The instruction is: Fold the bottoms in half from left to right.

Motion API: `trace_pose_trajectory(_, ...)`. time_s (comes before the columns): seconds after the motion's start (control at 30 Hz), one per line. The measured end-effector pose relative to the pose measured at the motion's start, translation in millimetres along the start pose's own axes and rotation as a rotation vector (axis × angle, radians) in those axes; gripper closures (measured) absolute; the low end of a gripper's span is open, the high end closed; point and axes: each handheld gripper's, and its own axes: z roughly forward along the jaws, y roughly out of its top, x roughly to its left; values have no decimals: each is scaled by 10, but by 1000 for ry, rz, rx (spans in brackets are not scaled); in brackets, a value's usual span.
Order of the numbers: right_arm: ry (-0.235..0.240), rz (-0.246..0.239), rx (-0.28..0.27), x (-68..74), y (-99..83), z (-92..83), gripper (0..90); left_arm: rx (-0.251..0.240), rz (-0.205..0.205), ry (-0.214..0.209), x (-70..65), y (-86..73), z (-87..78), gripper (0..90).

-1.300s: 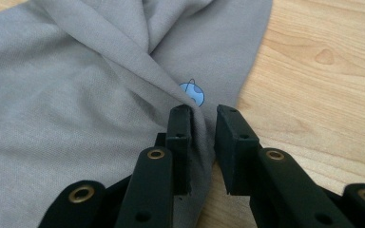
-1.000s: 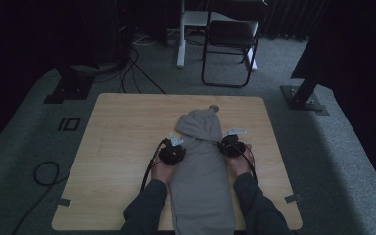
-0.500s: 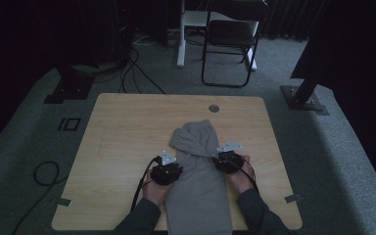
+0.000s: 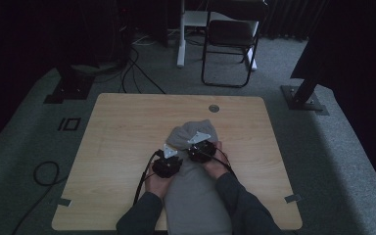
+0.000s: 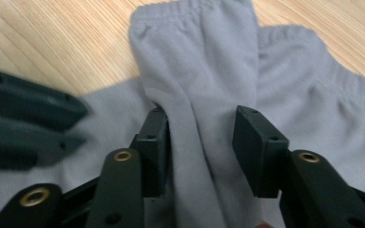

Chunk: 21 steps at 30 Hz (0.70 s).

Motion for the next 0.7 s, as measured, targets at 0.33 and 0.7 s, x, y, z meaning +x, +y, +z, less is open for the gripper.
trace_pose_trajectory(0.33,-32,340,-56,-676,-239,-233,863,-2,11,14,-28,-62,-57,809)
trace_pose_trajectory(0.7,-58,521,49,-1026,-603,-100,786,3,25,-9,-30,-43,-54,763)
